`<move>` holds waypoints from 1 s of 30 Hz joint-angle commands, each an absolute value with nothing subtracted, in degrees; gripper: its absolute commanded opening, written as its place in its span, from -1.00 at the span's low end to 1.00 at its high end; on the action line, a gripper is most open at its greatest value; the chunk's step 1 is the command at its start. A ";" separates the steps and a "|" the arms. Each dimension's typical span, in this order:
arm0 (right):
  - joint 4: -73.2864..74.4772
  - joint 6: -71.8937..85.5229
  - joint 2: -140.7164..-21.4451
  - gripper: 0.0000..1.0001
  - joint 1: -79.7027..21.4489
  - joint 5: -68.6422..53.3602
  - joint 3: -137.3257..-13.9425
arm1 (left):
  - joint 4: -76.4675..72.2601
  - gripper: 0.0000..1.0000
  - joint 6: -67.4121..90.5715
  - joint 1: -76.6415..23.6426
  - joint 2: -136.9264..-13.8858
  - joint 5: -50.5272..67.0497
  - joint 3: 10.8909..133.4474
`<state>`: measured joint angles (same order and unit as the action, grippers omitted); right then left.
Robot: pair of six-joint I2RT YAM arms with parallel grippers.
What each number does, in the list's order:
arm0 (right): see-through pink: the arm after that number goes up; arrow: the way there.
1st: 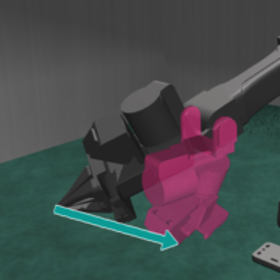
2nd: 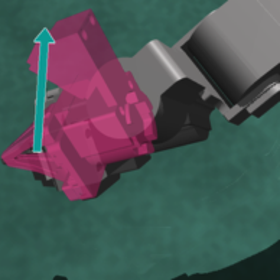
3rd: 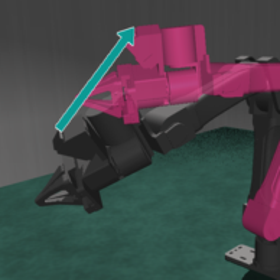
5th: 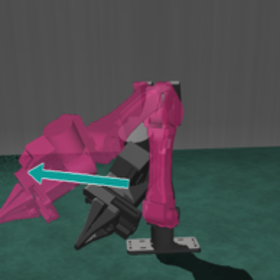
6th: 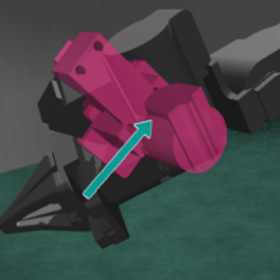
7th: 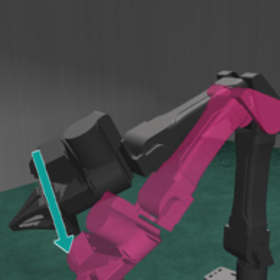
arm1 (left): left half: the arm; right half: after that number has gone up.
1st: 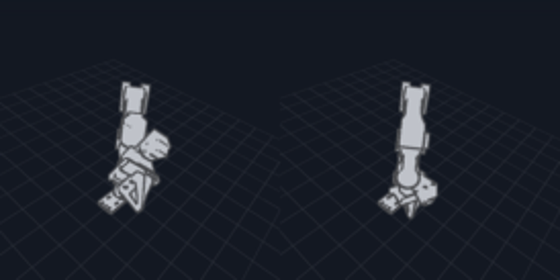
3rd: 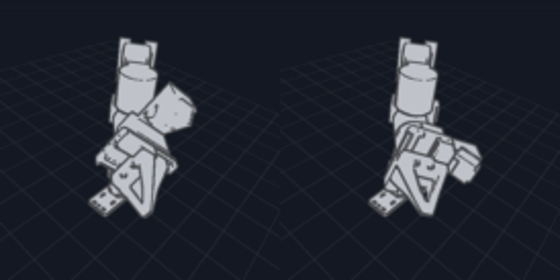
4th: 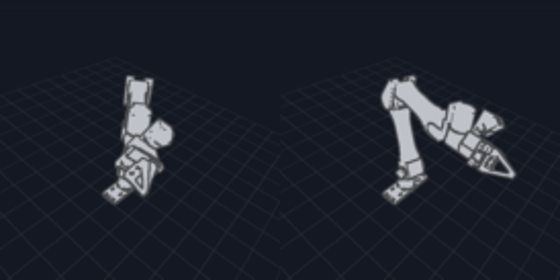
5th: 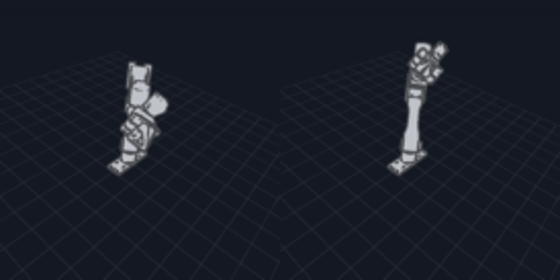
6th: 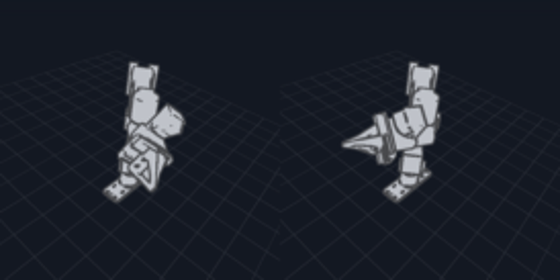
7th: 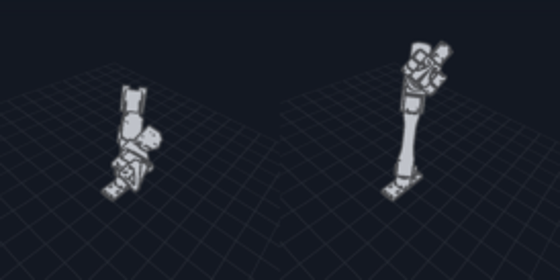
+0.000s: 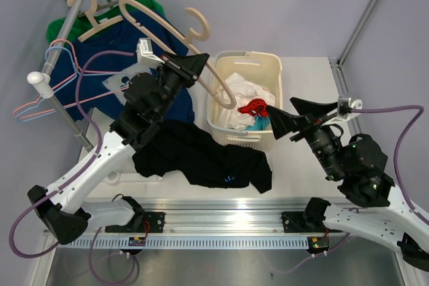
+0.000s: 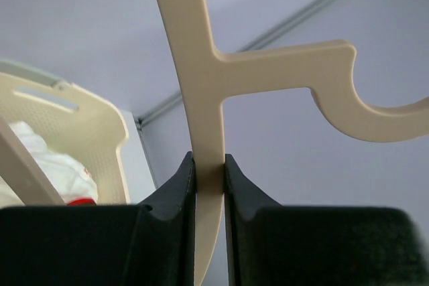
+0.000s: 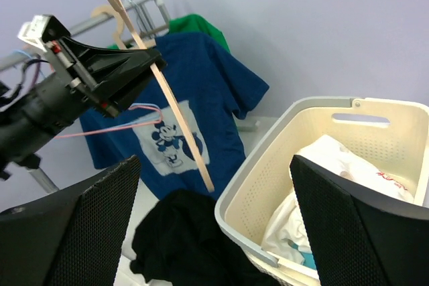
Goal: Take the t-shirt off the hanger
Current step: Place the hanger at the clothesline.
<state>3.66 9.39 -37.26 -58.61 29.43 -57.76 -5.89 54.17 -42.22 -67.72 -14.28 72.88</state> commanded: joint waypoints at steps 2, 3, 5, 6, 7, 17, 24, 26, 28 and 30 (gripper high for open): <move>1.31 13.27 -32.88 0.99 -58.62 28.22 -55.11 | -8.70 -1.00 58.88 -36.14 -68.99 -10.99 76.29; 1.49 13.62 -32.52 0.99 -58.62 26.73 -55.11 | -8.79 -1.00 58.80 -35.60 -69.08 -11.42 76.46; 1.85 13.80 -32.43 0.99 -58.71 25.67 -55.20 | -10.97 -1.00 59.41 -34.55 -68.73 -12.82 75.33; 1.85 13.89 -32.61 0.99 -58.62 25.23 -55.37 | -12.99 -1.00 60.02 -34.19 -68.56 -12.74 72.80; 1.93 13.97 -33.04 0.99 -58.62 25.05 -55.46 | -17.88 -1.00 60.90 -33.41 -68.64 -11.79 71.38; 2.81 14.59 -34.98 0.99 -58.62 22.24 -55.46 | -25.66 -1.00 64.43 -28.39 -68.92 -12.03 63.11; 3.25 14.59 -35.33 0.99 -58.62 21.45 -55.55 | -27.51 -1.00 65.92 -26.90 -64.08 -19.86 56.87; 3.25 14.33 -35.33 0.99 -58.54 21.27 -55.37 | -26.81 -1.00 65.83 -25.93 -62.85 -21.27 56.34; 3.43 13.98 -35.51 0.99 -58.62 21.44 -55.37 | -24.71 -1.00 65.39 -23.74 -61.18 -22.06 56.86; 3.34 13.98 -35.42 0.99 -58.62 21.36 -55.37 | -23.39 -1.00 65.30 -21.37 -59.86 -22.41 57.48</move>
